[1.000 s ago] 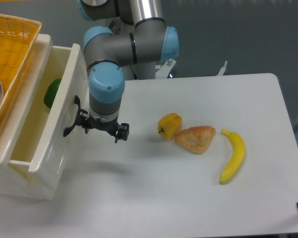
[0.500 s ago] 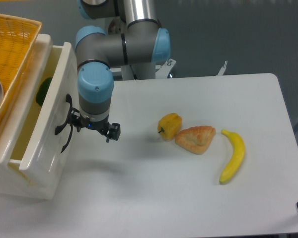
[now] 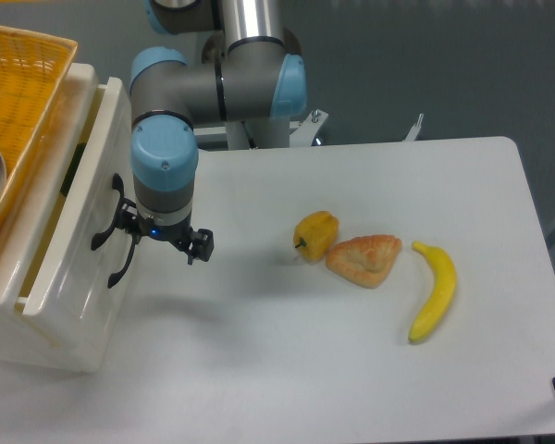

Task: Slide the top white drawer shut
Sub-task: 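Push the drawer front with the gripper into the white cabinet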

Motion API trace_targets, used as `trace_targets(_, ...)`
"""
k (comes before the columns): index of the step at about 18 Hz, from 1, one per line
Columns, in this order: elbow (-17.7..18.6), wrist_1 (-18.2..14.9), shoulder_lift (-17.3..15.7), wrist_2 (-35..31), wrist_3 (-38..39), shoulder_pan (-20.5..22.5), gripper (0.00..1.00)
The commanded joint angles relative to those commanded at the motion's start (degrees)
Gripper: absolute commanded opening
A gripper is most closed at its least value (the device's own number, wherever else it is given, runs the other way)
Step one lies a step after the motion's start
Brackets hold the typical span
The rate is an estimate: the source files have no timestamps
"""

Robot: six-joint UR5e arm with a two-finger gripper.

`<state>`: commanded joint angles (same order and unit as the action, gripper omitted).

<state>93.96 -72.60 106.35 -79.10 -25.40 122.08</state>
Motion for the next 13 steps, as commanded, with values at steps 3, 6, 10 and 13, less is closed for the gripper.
trace_targets(3, 0.0, 0.0, 0.1, 0.0, 0.0, -0.4, 1.0)
trace_targets(6, -0.1, 0.1, 0.2, 0.0, -0.1, -0.8, 1.0)
trace_targets(10, -0.1, 0.1, 0.3, -0.1, -0.1, -1.1, 1.0)
trace_targets(13, -0.1, 0.1, 0.6, -0.1, -0.3, -1.1, 1.0)
